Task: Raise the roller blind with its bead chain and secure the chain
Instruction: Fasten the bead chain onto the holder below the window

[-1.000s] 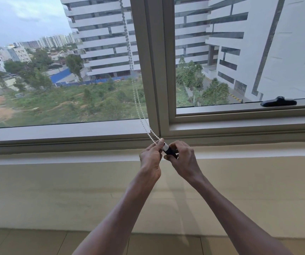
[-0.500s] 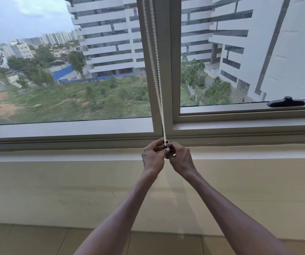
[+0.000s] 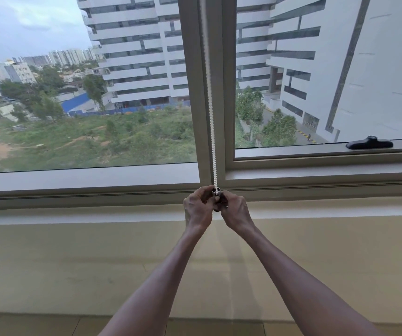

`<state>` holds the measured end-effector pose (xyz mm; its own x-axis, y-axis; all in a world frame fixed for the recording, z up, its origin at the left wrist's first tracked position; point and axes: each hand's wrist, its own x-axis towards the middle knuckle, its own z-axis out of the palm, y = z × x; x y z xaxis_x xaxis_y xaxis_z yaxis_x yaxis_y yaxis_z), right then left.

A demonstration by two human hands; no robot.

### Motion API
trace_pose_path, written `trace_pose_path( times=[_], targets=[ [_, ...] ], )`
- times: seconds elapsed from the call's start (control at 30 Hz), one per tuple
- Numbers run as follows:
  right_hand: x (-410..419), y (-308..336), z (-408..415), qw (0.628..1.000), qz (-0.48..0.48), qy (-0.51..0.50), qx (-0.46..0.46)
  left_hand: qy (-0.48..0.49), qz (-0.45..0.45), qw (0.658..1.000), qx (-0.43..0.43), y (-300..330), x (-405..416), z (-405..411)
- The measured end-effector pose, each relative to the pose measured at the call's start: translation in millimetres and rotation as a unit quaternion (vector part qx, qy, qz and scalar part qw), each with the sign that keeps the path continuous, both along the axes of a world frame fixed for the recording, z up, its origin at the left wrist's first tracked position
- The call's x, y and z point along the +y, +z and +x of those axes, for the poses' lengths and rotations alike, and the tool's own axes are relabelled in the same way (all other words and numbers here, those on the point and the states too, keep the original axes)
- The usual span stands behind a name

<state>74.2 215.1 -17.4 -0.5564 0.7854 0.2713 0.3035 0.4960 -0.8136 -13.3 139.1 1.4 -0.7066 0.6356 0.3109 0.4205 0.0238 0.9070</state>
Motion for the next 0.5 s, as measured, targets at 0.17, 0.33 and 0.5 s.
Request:
trace_pose_path(
  times=[0.17,0.33,0.5],
  targets=[
    [2,-2,-2,1.000,0.003,-0.001,0.002,-0.002,0.008,1.000,0.018,-2,3,-4],
    [0,1,-5,1.000,0.009,0.000,0.001,-0.007,0.009,1.000,0.012,-4,4,-10],
    [-3,3,-6,1.000,0.016,-0.002,-0.004,-0.008,0.010,1.000,0.013,-5,3,-12]
  ],
)
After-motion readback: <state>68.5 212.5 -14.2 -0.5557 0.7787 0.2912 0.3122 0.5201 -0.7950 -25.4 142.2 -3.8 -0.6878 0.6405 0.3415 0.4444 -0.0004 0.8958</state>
